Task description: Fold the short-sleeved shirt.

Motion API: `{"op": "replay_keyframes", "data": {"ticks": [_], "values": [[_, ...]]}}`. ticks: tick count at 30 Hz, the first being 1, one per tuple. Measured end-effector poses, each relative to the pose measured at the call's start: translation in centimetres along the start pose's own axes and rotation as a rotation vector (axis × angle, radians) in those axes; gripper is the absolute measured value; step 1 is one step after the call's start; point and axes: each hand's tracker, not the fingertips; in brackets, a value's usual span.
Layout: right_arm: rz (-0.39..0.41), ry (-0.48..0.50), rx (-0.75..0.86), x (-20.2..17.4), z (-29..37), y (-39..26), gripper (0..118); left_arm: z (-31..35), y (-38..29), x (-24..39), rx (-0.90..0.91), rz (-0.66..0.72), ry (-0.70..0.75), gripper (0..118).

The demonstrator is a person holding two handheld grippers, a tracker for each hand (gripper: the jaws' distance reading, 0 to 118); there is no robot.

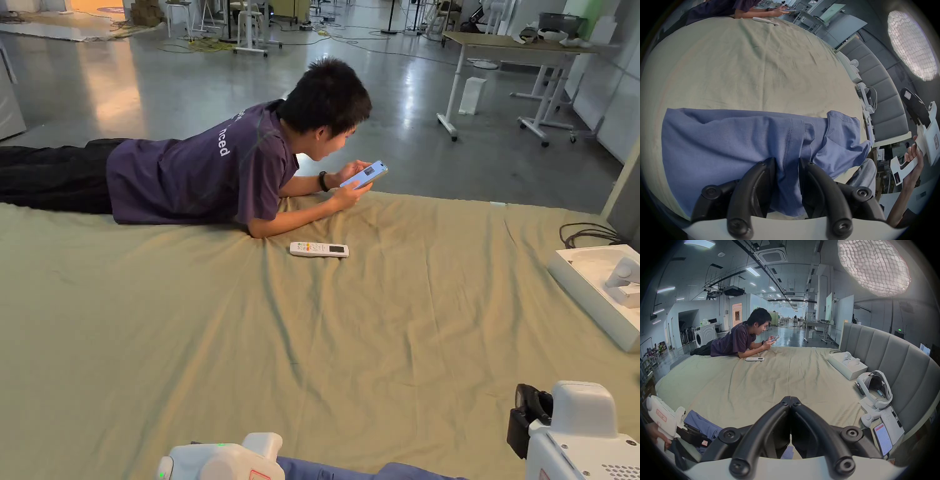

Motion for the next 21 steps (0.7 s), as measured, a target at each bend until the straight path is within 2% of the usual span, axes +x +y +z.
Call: {"op": "replay_keyframes", "data": {"ticks": [5,12,13,16,21], "values": [[-0.004,0.007,-0.006,-0.2,-0.1,-0.1,0,-1.0,0.2,0.1,0.012,-0.006,0.05,11],[0.007,0.015,-0.002,-0.4,0.0,0.2,0,2.1,0.6,-0.5,0.023,0.005,0.028,11],[0.01,0.015,0.0,-0.4,0.0,0.3,0,2.9,0.7,-0.7,0.032,0.005,0.021,13],[0.011,0.016,0.006,-0.4,-0.1,0.4,0,6.3,1.2,-2.3,0.15,-0.014,0.021,54],[-0.009,0.023,0.0,-0.4,-0.5,0.3,0,11.1,1.8,-7.4,0.212,0.055,0.014,58]]}}
